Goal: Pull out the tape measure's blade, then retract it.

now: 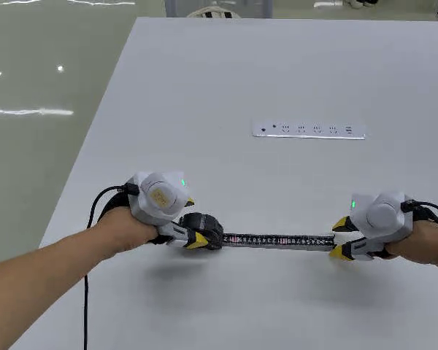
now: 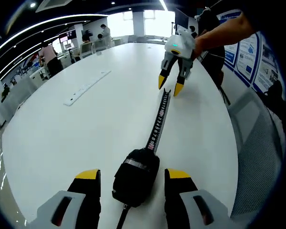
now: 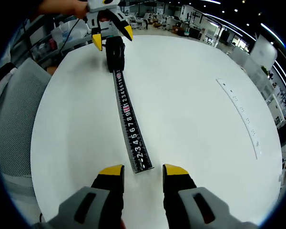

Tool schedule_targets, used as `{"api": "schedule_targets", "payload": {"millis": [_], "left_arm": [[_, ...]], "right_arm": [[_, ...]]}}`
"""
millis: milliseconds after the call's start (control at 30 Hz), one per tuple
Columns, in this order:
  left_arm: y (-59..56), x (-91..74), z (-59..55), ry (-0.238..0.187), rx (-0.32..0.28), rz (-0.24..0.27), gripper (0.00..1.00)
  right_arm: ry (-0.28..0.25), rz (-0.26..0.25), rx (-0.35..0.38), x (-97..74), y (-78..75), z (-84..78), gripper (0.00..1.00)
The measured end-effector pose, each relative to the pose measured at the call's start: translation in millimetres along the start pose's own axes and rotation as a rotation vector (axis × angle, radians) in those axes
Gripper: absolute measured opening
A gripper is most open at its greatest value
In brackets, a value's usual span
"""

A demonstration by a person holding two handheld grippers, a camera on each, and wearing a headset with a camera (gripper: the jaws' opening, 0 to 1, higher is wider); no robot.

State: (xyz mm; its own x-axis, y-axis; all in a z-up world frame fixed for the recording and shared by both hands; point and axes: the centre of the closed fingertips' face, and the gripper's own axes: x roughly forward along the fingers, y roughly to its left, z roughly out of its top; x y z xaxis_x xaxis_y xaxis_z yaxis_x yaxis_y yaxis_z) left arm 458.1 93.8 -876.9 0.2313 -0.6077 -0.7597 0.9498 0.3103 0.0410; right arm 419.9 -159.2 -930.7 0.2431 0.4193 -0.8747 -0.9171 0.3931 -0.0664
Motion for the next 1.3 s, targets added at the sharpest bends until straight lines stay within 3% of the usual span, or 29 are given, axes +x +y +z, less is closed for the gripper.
{"api": "schedule_targets", "payload": {"millis": [633, 1067, 1300], "left_arm": [[-9.9, -31.3, 1.7, -0.070, -0.189, 0.158, 0.63], [-30.6, -42.6, -1.3, -0.104, -0.309, 0.241, 0.69], [-39.7, -46.9, -5.4, -0.122, -0.372, 0.293, 0.70]], "right_arm": [[-0.125, -0.177, 0.199, -32.4, 12.7, 22.8, 0.42], [-0.176, -0.258, 0.338, -50.6, 27.1, 28.0, 0.49], [-0.191, -0.266, 0.379, -55.4, 44.2, 31.5, 0.51]]}}
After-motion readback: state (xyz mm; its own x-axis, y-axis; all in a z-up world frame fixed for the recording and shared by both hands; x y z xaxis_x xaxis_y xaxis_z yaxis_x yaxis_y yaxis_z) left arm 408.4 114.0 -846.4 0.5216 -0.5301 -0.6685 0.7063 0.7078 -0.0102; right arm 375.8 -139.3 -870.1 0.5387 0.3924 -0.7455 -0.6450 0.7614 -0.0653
